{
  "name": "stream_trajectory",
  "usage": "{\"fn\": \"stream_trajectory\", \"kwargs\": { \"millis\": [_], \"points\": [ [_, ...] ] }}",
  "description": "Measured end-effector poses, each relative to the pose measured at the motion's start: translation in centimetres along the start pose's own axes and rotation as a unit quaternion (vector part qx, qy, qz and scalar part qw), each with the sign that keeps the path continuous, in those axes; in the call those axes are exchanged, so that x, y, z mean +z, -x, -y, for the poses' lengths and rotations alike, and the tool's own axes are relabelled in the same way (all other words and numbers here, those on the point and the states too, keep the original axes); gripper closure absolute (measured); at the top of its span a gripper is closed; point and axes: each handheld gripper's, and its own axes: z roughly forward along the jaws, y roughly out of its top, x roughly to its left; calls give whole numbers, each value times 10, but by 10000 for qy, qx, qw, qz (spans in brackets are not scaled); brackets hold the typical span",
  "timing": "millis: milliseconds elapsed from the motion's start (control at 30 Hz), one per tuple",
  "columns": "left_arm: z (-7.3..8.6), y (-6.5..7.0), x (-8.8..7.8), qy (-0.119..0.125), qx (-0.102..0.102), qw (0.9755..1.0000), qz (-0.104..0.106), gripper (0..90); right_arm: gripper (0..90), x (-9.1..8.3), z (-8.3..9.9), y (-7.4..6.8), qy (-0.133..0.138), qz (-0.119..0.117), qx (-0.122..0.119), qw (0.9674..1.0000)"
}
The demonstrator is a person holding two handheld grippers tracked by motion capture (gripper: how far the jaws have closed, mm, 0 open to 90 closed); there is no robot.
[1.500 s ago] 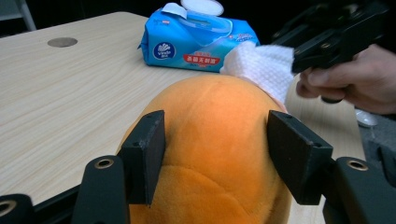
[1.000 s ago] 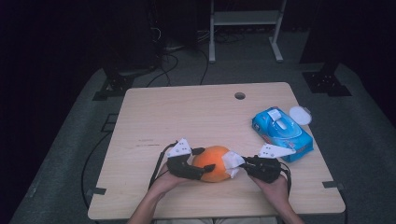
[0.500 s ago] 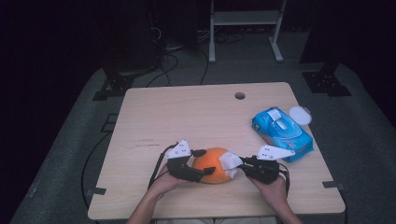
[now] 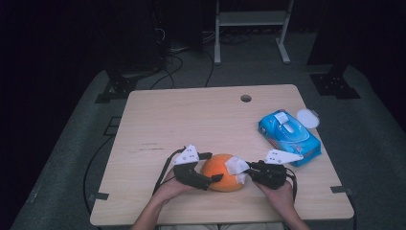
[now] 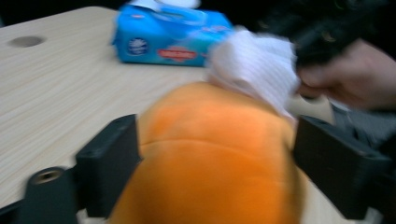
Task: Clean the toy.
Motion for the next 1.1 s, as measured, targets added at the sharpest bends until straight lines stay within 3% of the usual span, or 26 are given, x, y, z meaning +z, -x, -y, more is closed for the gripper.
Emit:
{"fn": "stream_trajectory", "kwargs": {
  "millis": [67,133,233,333,367,433,467,500,567,633,700,800,867,900,1000,1100],
  "points": [
    [3,1,1,-178,162,9997,17,167,815,0,-4,-7,-45,8,-197,9998],
    [2,-2,-3,-318,173,9993,64,237,815,1,-8,-13,-106,9,-425,9990],
    [0,-4,-5,-149,89,9998,88,230,814,1,-3,-3,-88,36,-202,9998],
    [-7,4,-3,299,282,9991,74,176,814,-3,-1,5,-50,148,-23,9999],
    [-8,7,-2,309,362,9988,112,180,814,-3,-2,3,-45,104,-32,9999],
    [-7,10,0,47,589,9983,23,282,814,0,-4,-5,-38,-39,-203,9998],
    [-6,8,0,10,558,9984,6,308,814,1,-6,-10,-111,10,-337,9994],
    [-4,5,-1,25,399,9992,37,318,814,2,-6,-11,-146,47,-412,9990],
    [-2,-1,-4,-21,283,9995,-99,323,814,1,-5,-6,-168,109,-300,9993],
    [-1,-6,-8,48,80,9999,-83,321,814,-2,0,1,-256,240,-165,9992],
    [-2,-4,-7,133,156,9998,-21,286,814,-3,4,6,-244,232,38,9994],
    [-6,1,-5,259,212,9994,63,195,813,-2,-1,-3,-178,114,-155,9997],
    [-6,1,-3,37,278,9996,-29,234,813,1,-5,-10,-142,30,-332,9993],
    [-4,-1,-2,6,170,9999,-7,256,813,2,-5,-9,-197,69,-366,9991],
    [-2,-4,-3,-47,101,9999,-32,300,813,2,5,3,-290,166,-41,9994],
    [0,-7,-4,-34,72,10000,-50,309,814,1,9,7,-356,251,108,9990]
  ]
}}
